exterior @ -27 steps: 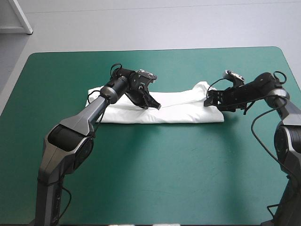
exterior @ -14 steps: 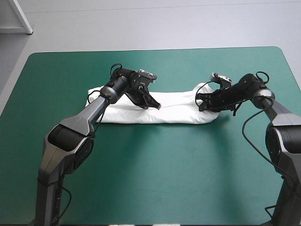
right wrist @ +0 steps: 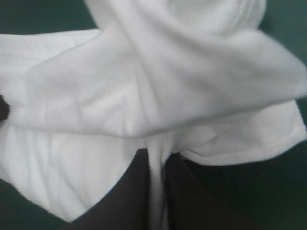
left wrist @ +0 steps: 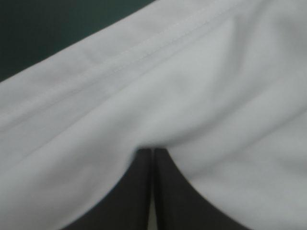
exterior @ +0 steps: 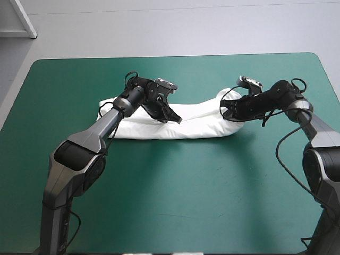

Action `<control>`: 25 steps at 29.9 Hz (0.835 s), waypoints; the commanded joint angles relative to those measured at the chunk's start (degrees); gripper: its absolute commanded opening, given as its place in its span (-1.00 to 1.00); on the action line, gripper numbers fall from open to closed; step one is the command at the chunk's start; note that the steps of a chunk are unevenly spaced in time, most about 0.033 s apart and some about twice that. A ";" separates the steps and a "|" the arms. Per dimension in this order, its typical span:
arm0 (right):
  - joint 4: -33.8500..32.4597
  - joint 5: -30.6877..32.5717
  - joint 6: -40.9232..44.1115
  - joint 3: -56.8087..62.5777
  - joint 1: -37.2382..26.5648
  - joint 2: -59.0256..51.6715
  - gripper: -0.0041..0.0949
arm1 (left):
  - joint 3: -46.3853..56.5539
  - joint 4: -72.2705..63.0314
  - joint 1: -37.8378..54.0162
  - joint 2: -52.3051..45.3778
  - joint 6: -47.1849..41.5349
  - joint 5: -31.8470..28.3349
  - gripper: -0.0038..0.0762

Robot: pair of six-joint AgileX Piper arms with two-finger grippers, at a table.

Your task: Fold the cloth

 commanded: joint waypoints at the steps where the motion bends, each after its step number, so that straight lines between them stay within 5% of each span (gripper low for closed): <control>1: 4.70 0.52 -0.47 -4.30 0.36 -5.87 -0.95 | -1.45 -0.06 -0.12 -2.67 -0.04 -2.21 -0.85; 13: 7.65 3.20 2.43 -19.85 7.43 -6.83 -0.95 | -1.45 -0.43 -0.12 -2.67 0.05 -2.00 -0.85; 25: 7.52 3.71 3.23 -21.02 8.48 -5.14 -0.95 | -8.40 9.59 -0.12 -7.31 0.08 5.04 -0.85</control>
